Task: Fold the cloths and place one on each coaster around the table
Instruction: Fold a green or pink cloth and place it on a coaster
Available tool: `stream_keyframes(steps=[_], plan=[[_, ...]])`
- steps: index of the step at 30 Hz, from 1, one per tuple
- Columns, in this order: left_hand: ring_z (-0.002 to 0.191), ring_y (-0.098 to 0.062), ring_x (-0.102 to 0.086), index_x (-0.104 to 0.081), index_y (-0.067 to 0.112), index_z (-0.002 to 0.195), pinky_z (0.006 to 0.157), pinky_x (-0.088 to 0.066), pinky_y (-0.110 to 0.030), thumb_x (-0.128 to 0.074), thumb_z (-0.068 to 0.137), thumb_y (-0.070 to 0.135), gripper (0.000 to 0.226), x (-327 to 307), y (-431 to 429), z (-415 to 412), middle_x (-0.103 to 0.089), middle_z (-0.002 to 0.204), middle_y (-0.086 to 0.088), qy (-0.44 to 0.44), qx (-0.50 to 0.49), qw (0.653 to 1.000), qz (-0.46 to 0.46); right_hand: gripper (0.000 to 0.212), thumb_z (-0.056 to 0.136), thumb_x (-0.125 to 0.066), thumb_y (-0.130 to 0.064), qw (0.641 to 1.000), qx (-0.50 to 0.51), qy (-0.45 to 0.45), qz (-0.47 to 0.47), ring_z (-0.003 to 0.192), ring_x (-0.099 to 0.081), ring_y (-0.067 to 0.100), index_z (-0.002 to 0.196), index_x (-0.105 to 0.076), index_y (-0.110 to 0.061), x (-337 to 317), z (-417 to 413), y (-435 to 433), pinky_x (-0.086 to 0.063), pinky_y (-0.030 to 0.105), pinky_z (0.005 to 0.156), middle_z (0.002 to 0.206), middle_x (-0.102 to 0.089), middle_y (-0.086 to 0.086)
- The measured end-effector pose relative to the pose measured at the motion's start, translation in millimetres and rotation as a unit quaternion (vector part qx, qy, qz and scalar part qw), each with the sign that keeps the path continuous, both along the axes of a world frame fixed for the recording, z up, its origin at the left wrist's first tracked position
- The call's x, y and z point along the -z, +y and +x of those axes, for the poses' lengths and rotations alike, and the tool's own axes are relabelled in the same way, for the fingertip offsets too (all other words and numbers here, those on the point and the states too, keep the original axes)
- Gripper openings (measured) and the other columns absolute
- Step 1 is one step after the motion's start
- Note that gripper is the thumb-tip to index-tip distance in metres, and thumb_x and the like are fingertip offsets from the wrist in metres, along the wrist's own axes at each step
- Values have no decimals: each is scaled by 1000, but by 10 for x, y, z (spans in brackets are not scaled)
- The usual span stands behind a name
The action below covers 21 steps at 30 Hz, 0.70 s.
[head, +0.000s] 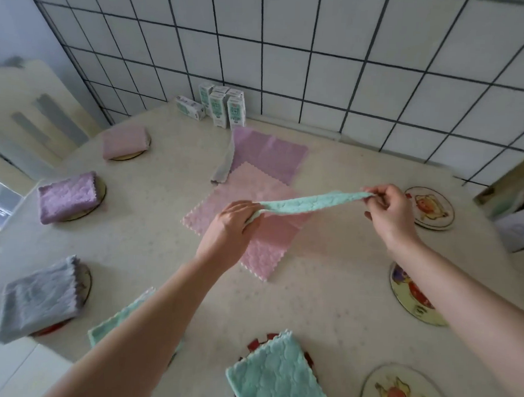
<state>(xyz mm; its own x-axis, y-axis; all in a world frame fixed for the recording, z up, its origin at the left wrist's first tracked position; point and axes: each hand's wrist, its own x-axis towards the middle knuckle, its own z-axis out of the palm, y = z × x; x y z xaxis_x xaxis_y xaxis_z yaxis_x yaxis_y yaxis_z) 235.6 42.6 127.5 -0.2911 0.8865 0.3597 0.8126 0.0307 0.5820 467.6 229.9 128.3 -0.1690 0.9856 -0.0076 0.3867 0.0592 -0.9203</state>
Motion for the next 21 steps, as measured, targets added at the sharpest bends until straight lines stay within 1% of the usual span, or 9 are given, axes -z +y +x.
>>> stream_keyframes(steps=[2,4,7,9,12,16,18,20,21], plan=[[109,-16,-61,-70,9,110,98,-45,-24,-57,92,24,26,151,-161,376,-70,111,-3,-12,17,1000,-23,11,90,-58,-13,1000,-8,-1,-5,95,-65,10,87,-62,-23,101,421,-193,-54,36,86,105,-70,-6],[111,-14,-60,-69,10,111,100,-43,-23,-55,93,26,28,295,-338,758,-69,113,-2,-39,22,998,-47,10,90,-58,-10,1000,-16,-2,-7,99,-65,10,87,-62,-18,204,825,-353,-52,33,89,104,-71,-4],[110,-13,-61,-69,10,112,101,-43,-24,-59,92,19,24,509,-560,1342,-69,113,-3,-71,14,994,-78,12,90,-54,-5,998,-49,-45,-4,100,-65,11,87,-61,-14,338,1404,-569,-52,34,88,103,-71,-4],[112,-14,-60,-69,10,111,102,-42,-24,-59,92,21,24,642,-694,1695,-68,115,-3,-90,8,990,-111,14,90,-53,-2,994,-77,-71,-5,101,-64,11,88,-60,-15,428,1780,-703,-51,33,89,103,-70,-4],[115,-15,-58,-70,13,110,103,-42,-31,-55,93,24,25,776,-883,2147,-67,118,-1,-102,14,982,-158,19,88,-56,-2,982,-133,-130,31,98,-64,11,88,-59,-20,543,2315,-873,-51,31,86,102,-69,-8],[114,-14,-59,-69,11,111,102,-44,-34,-49,95,29,31,865,-1116,2593,-65,122,-2,-117,4,973,-201,20,86,-60,2,964,-183,-184,60,92,-64,14,89,-59,-18,653,2862,-1070,-51,30,79,96,-69,-2],[116,-15,-58,-68,11,114,105,-41,-29,-51,96,27,30,866,-1207,2758,-61,128,-3,-121,-10,967,-222,19,85,-62,-1,954,-184,-225,75,85,-63,19,90,-60,-19,709,3076,-1177,-49,29,71,90,-67,2],[119,-14,-56,-66,13,118,105,-35,-19,-51,96,26,30,845,-1282,2886,-57,133,-1,-115,-20,963,-242,17,84,-64,-5,952,-179,-241,66,78,-61,17,90,-60,-21,754,3261,-1289,-43,19,64,86,-64,5],[120,-13,-55,-66,13,119,104,-34,-17,-52,96,26,30,847,-1311,2931,-57,133,0,-115,-23,962,-248,19,84,-65,-6,951,-180,-244,62,75,-59,15,88,-59,-24,779,3329,-1336,-40,14,61,83,-63,4]])
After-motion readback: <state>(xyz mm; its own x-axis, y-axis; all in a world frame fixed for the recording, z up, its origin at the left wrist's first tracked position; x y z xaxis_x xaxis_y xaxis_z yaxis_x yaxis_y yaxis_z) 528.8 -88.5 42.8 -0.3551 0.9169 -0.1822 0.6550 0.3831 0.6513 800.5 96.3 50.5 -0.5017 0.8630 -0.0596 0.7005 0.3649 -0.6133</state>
